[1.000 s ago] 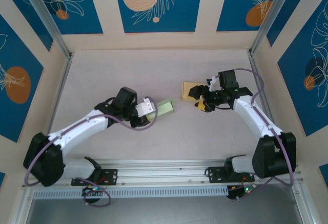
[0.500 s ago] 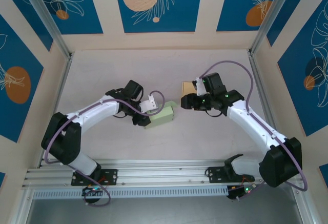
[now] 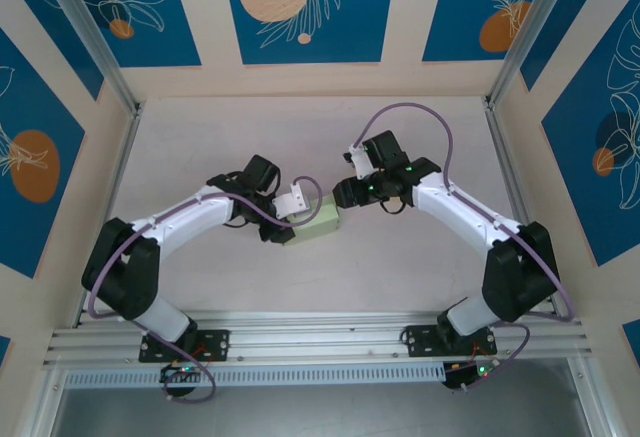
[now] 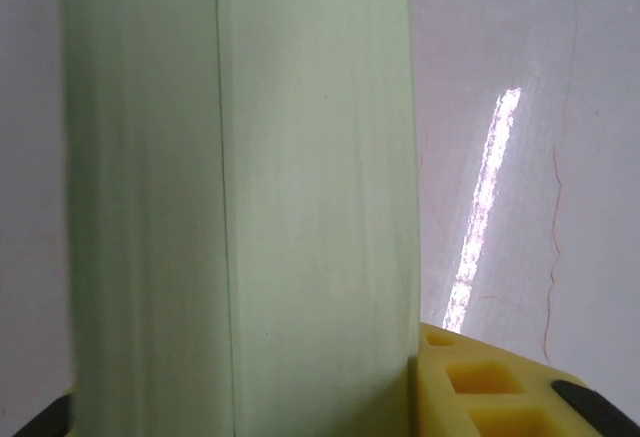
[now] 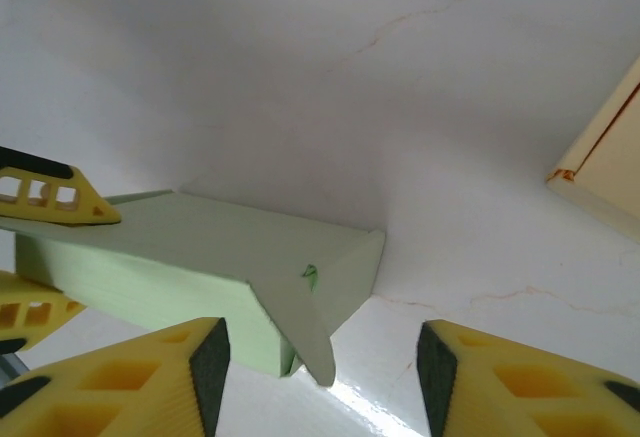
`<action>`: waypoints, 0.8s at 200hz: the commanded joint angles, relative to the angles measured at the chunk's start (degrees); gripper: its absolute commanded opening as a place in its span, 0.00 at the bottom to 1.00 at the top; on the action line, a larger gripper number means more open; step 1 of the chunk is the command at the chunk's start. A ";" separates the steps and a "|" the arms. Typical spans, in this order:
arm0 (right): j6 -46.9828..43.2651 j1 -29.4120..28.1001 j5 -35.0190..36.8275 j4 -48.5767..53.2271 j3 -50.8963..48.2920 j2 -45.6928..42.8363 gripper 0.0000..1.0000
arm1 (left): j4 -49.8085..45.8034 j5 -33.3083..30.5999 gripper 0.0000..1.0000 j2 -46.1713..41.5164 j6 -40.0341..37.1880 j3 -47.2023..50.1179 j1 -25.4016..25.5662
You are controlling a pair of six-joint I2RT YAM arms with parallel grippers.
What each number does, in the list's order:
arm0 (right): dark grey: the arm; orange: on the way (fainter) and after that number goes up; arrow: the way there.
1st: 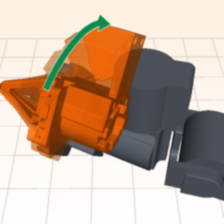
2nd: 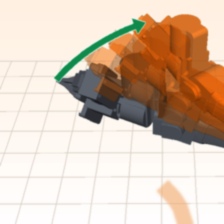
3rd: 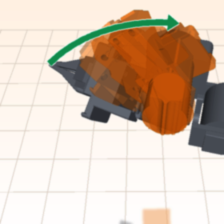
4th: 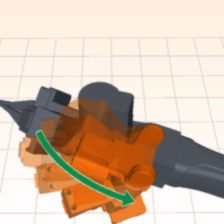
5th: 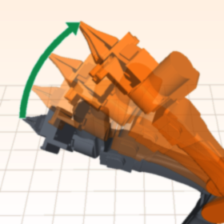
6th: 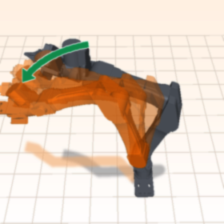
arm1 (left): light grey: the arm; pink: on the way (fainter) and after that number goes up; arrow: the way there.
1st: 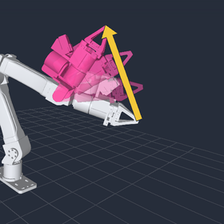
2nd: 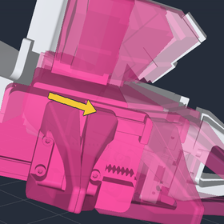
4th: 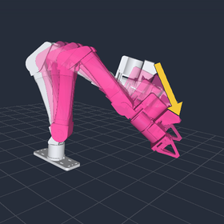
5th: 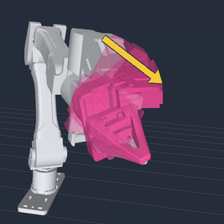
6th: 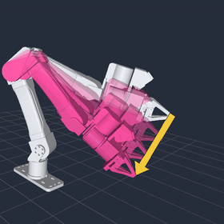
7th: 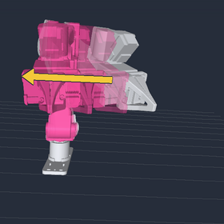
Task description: Fold the paper box
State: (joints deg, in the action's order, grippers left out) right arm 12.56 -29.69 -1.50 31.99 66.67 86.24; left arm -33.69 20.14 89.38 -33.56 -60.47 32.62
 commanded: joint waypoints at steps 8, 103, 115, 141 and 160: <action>-2.37 -1.21 -0.88 0.44 3.59 2.28 0.47 | -0.10 -1.15 0.39 2.24 -1.52 -1.80 -0.70; 2.01 -4.45 3.97 2.38 4.17 2.88 0.09 | -0.94 -1.47 0.49 5.16 0.47 -5.11 -0.87; 3.22 -4.72 5.08 2.54 4.24 3.14 0.09 | -0.85 -1.35 0.49 5.21 0.64 -5.14 -0.88; 6.13 -5.27 4.97 2.66 4.47 3.33 0.09 | 0.56 -1.70 0.48 4.68 1.37 -4.49 -0.86; 7.74 -5.98 5.76 2.49 4.43 3.31 0.10 | 2.27 -2.57 0.47 4.15 2.39 -3.53 -0.81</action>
State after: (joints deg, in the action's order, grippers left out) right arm 16.64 -34.22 4.34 33.52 69.65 88.79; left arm -33.82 18.68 93.62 -32.86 -64.03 32.47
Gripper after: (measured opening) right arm 0.096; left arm 0.477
